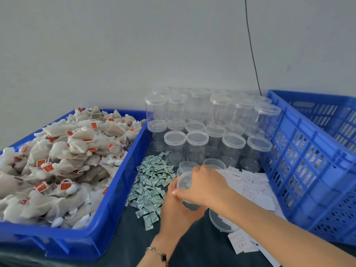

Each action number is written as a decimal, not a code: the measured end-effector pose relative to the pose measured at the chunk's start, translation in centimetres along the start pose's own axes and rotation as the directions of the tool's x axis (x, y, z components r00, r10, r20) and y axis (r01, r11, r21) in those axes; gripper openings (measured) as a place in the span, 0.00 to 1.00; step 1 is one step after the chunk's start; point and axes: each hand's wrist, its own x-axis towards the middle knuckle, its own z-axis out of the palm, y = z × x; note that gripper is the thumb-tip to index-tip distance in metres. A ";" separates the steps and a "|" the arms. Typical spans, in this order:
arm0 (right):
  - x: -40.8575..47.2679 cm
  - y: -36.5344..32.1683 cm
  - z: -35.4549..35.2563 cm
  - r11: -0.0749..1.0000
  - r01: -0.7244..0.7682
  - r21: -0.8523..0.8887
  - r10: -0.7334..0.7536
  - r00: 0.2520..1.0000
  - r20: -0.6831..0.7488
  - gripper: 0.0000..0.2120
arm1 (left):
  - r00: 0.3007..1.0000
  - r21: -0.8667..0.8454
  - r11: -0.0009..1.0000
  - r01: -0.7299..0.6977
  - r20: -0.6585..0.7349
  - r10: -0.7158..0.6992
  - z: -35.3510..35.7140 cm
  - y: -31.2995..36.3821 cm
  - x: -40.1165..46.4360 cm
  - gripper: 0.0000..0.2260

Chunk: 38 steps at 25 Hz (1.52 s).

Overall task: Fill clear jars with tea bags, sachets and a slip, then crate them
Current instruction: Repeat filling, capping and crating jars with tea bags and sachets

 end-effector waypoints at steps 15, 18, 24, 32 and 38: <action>1.0 -0.7 -2.4 0.951 0.310 0.017 -0.309 0.939 0.148 0.37 | 0.999 -0.017 1.000 -0.007 0.035 0.008 -0.7 -1.4 0.4 0.32; 0.5 -2.2 -2.5 0.909 0.260 -0.325 -0.268 0.963 0.022 0.34 | 0.999 -0.059 0.998 0.023 0.042 -0.021 -0.8 -1.6 0.2 0.33; 0.5 -3.0 -3.7 0.881 0.473 0.023 -0.464 0.850 0.251 0.29 | 0.994 -0.038 0.994 0.105 0.025 -0.104 -1.0 -2.1 0.2 0.35; 0.8 -2.8 -4.6 0.860 0.458 -0.225 -0.373 0.865 0.336 0.30 | 0.998 -0.061 0.996 0.063 0.019 -0.062 -1.0 -1.6 -0.3 0.35; 1.9 1.0 -7.6 0.882 0.445 0.158 -0.410 0.888 -0.208 0.33 | 0.998 -0.084 0.995 0.059 0.022 -0.058 -0.9 -2.1 -0.4 0.36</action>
